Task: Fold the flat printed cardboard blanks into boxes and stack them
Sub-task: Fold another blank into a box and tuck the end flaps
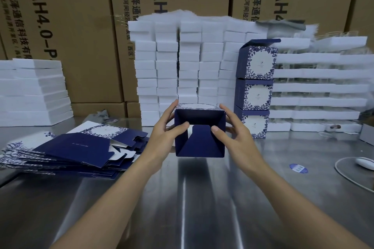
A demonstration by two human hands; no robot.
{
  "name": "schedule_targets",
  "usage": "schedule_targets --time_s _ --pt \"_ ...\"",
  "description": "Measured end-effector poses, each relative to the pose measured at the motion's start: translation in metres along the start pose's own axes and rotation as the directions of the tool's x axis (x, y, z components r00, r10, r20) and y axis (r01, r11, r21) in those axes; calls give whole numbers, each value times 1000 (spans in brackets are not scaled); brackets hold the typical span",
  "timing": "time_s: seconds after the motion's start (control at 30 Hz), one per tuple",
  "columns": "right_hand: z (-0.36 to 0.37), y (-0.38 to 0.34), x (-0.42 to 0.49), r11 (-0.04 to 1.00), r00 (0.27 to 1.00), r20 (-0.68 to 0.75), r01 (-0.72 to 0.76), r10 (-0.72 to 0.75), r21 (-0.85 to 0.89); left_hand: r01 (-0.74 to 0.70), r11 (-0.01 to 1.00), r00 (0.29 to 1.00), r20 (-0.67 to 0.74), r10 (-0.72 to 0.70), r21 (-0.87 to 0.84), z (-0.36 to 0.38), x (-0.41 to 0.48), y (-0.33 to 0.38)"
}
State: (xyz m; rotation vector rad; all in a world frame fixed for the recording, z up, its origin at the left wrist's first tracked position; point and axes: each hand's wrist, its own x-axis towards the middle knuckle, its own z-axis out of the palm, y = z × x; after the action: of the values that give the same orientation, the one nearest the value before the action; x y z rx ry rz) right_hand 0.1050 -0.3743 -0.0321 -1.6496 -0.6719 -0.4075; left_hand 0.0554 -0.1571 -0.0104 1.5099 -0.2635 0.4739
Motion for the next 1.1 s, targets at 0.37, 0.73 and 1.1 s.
schedule_targets --time_s 0.37,0.73,1.1 --pt "13 -3 -8 1000 994 -112 1 -2 -10 108 993 994 -5 -108 48 -2 -4 -1" --pt "20 -11 -12 999 981 -193 -37 34 -12 125 992 988 -93 -123 17 15 -6 -7" --pt "11 -4 -4 999 994 -107 -35 38 30 138 990 989 -48 -136 19 8 -5 -2"
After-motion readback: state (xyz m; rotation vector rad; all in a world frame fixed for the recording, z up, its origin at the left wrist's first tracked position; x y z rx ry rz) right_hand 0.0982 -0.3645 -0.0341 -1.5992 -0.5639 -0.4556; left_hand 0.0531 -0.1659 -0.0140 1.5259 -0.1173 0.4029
